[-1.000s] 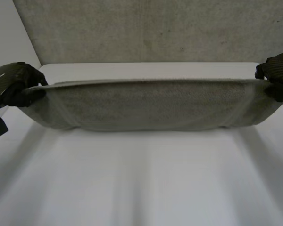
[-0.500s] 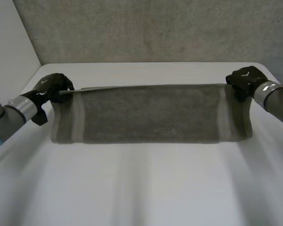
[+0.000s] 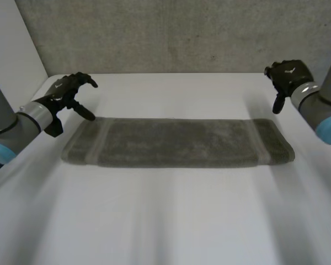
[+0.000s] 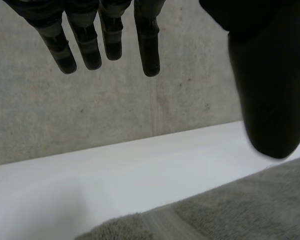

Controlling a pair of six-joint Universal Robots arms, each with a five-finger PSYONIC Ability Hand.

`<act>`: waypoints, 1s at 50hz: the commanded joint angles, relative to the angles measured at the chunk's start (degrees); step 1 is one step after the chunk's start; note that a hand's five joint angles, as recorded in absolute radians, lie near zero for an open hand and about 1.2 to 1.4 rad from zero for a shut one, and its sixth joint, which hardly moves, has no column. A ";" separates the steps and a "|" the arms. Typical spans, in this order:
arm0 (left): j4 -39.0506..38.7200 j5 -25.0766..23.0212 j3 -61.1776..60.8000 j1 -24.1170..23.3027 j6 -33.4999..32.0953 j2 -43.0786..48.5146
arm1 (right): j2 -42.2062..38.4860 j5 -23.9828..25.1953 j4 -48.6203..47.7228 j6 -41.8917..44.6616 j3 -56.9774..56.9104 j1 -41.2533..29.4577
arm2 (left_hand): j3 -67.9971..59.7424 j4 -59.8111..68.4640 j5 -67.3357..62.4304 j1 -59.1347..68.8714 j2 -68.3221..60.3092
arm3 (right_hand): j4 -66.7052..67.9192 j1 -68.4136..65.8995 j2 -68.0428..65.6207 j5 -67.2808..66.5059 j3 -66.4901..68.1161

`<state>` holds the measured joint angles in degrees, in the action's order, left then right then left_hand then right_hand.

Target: Fold the towel.

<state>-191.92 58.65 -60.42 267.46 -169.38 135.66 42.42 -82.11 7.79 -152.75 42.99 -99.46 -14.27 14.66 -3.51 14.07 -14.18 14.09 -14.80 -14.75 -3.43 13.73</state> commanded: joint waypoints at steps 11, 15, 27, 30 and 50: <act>-8.30 -0.12 -33.01 -0.53 -0.51 -26.94 | 16.82 6.26 2.15 7.45 35.21 3.40 | -11.42 11.03 -12.18 11.62 -11.51 | 0.02 0.69 0.65 -0.67 0.38; -14.34 -0.03 -39.32 -0.53 -0.42 -29.92 | 15.59 6.17 0.92 8.43 37.07 3.84 | -55.03 54.65 -55.80 55.23 -55.13 | 1.70 -1.00 -1.04 -2.36 2.06; -18.93 2.69 -41.62 -0.62 -0.25 -29.13 | 9.79 6.34 -9.54 8.87 37.43 5.42 | -65.73 65.34 -66.49 65.93 -65.82 | 20.54 -19.84 -19.88 -21.20 20.90; -19.11 3.31 -41.62 -0.53 -0.25 -28.43 | 8.30 6.17 -9.55 8.96 36.90 5.51 | -65.73 65.34 -66.49 65.93 -65.82 | 21.22 -20.51 -20.55 -21.88 21.58; -18.84 3.40 -41.97 0.08 -0.16 -28.60 | 6.87 6.26 -8.93 11.93 32.95 13.14 | -5.53 5.14 -6.30 5.73 -5.63 | 65.91 -65.20 -65.25 -66.57 66.27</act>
<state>-210.76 62.07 -102.39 267.10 -169.66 107.21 47.72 -75.83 -1.33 -143.21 76.41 -89.84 -23.48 23.40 -11.43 22.56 -23.08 76.47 -73.52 -73.49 -66.09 75.16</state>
